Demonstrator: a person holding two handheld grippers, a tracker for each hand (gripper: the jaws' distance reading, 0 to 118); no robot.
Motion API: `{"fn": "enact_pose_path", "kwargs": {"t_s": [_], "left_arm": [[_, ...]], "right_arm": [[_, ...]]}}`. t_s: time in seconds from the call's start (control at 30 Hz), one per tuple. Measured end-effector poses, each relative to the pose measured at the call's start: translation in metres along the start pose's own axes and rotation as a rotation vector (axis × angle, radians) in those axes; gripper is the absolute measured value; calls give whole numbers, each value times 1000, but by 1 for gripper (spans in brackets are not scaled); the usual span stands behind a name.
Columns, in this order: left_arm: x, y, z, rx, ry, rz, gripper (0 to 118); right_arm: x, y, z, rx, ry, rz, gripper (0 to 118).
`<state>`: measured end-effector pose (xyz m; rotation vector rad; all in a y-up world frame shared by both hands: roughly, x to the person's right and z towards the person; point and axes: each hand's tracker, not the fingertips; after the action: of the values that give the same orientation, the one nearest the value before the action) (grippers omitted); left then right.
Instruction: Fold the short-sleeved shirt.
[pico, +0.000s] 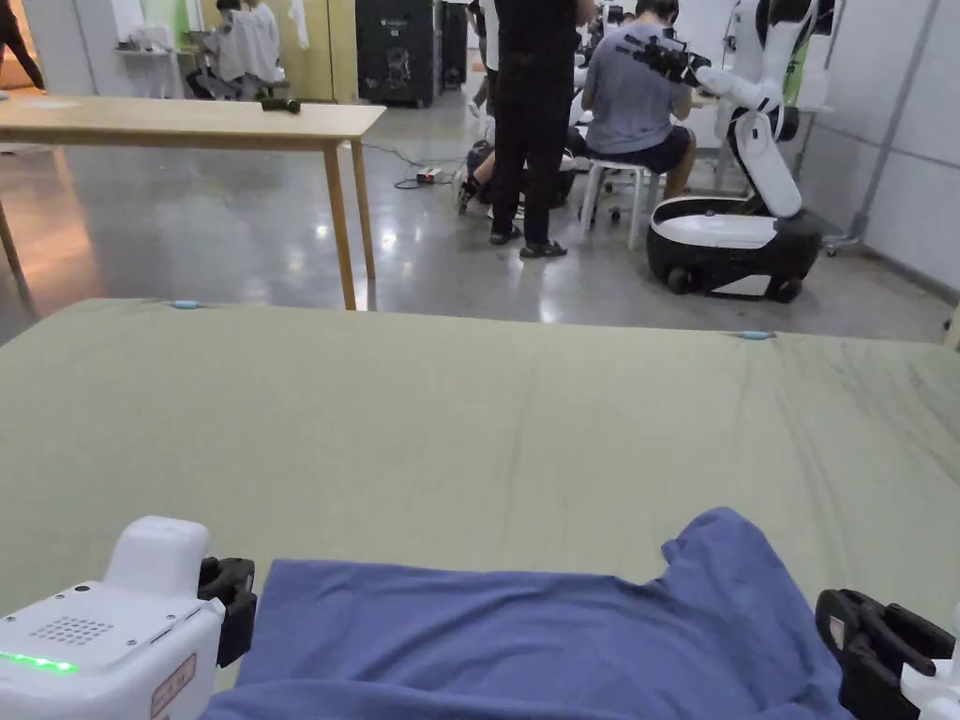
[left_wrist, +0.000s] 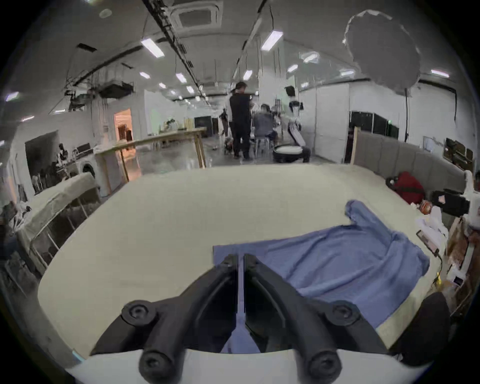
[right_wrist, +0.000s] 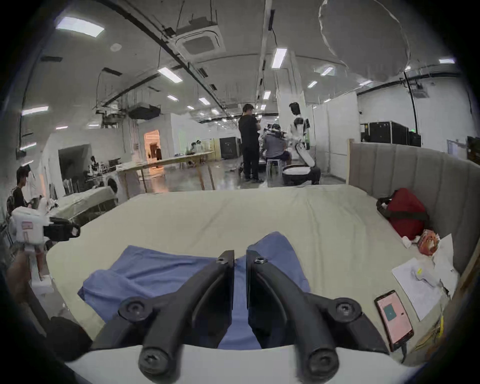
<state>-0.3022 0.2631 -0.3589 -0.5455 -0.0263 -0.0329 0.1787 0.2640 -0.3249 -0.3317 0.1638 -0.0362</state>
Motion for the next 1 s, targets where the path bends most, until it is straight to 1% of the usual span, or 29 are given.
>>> {"fn": "enact_pose_path", "kwargs": {"t_s": [0.1,0.13,0.17,0.2,0.23,0.27,0.3,0.33,0.43,0.47,0.5,0.53,0.57,0.6,0.63,0.67,0.7,0.8,0.87,0.9,0.93,0.97,1.0], "left_arm": [[-9,2,-54,-100,13,-24,3],[-13,3,-73,-128,22,-37,7],[-16,3,-95,-175,32,-56,37],[-15,5,-116,-191,31,-66,76],[-17,5,-134,-210,31,-68,106],[-21,4,-155,-218,27,-67,111],[-24,4,-172,-221,37,-60,108],[-21,5,-184,-250,70,-56,108],[-23,1,-224,-334,82,-79,106],[-18,0,-230,-360,96,-100,99],[-16,-1,-235,-383,106,-117,95],[-14,-3,-237,-389,102,-124,95],[-11,-4,-235,-386,61,-120,76],[-6,-2,-228,-381,-5,-79,56],[-2,-2,-224,-371,12,-83,38],[6,0,-219,-362,16,-108,15],[12,1,-214,-351,14,-133,9],[17,6,-197,-317,1,-131,8],[17,9,-190,-304,7,-137,8],[17,10,-187,-301,7,-141,8],[18,11,-185,-297,6,-142,8],[18,13,-183,-296,7,-140,8],[14,14,-183,-296,5,-140,8]], "right_arm": [[7,-4,-17,-36,-4,5,11],[9,-4,-22,-48,-11,7,11],[14,-6,-28,-60,-17,6,11],[19,-7,-35,-73,-25,2,11],[23,-7,-40,-85,-33,0,11],[28,-7,-46,-102,-45,-2,11],[33,-7,-53,-119,-62,-3,11],[38,-7,-60,-142,-81,0,11],[59,-3,-90,-219,-131,22,12],[66,0,-104,-248,-143,30,15],[74,2,-119,-271,-156,36,17],[81,5,-134,-302,-157,40,17],[89,6,-152,-344,-154,46,26],[96,8,-174,-394,-143,54,37],[100,8,-189,-430,-140,65,52],[104,6,-208,-462,-145,84,71],[106,4,-225,-492,-147,109,77],[108,-9,-270,-579,-166,173,79],[108,-20,-285,-641,-175,178,82],[106,-26,-292,-695,-166,162,80],[106,-29,-293,-732,-128,125,67],[106,-33,-291,-742,-75,63,31],[105,-30,-285,-698,-48,-15,9]]}}
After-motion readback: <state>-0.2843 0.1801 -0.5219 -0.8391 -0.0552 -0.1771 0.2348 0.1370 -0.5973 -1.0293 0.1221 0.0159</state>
